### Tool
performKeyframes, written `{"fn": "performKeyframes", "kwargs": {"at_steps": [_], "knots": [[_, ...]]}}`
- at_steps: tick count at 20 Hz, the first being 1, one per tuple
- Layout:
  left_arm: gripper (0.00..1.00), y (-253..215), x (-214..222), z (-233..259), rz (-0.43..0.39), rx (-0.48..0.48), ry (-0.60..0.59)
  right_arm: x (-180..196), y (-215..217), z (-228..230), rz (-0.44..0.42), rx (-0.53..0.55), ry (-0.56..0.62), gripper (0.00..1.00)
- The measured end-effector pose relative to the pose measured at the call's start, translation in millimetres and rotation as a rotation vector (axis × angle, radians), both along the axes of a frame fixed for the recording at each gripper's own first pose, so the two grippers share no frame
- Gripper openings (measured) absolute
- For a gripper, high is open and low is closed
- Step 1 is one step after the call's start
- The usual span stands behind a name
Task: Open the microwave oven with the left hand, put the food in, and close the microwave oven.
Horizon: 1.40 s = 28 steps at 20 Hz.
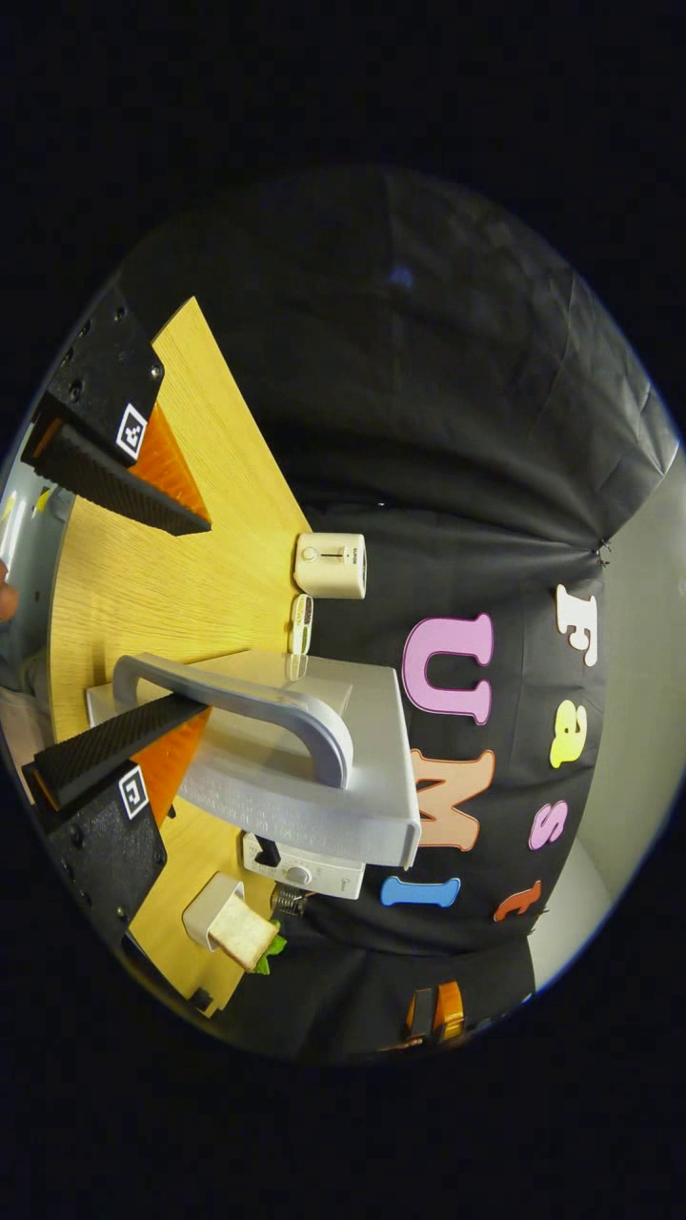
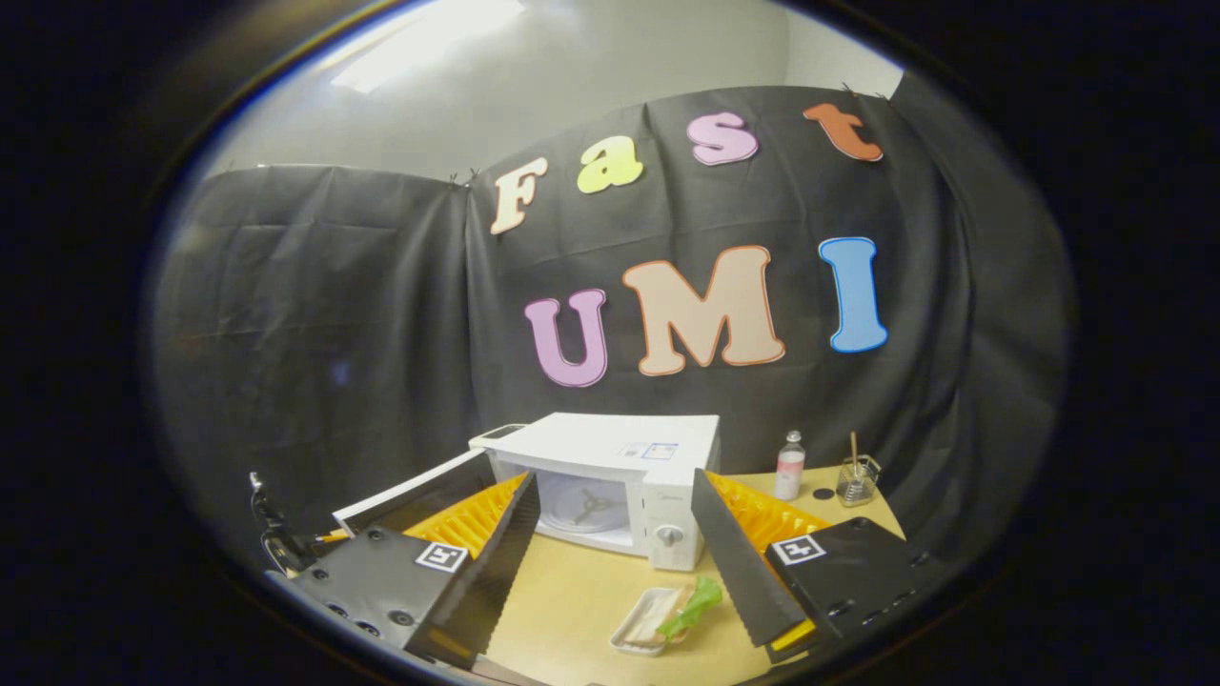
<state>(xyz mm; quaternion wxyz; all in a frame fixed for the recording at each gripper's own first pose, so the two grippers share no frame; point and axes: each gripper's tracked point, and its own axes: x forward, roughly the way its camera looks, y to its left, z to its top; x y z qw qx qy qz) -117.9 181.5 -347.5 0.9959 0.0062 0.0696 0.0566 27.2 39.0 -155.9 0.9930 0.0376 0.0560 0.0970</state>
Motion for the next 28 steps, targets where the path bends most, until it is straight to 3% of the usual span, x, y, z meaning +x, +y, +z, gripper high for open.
{"fn": "performKeyframes", "kwargs": {"at_steps": [5, 10, 15, 22, 28], "knots": [[1.0, 15.4, -7.8, 3.1, 0.034, -0.001, 0.008, 0.0, -5.5, -6.1, -0.01, -0.016, 0.005, 0.92], [0.99, 76.4, -31.9, 20.8, 0.246, 0.014, -0.013, 2.9, -11.3, -9.7, -0.019, -0.008, 0.011, 0.92], [0.95, 86.6, -50.2, 67.6, 0.326, 0.027, -0.088, 4.6, -18.9, -28.1, -0.032, -0.003, 0.049, 0.92], [0.93, 25.2, -43.1, 150.0, 0.241, 0.133, -0.201, 5.2, -33.8, -84.2, -0.016, 0.04, 0.211, 0.92], [0.92, -9.9, -26.2, 193.8, 0.205, 0.152, -0.266, 1.1, -54.5, -144.5, -0.006, 0.108, 0.42, 0.92]]}}
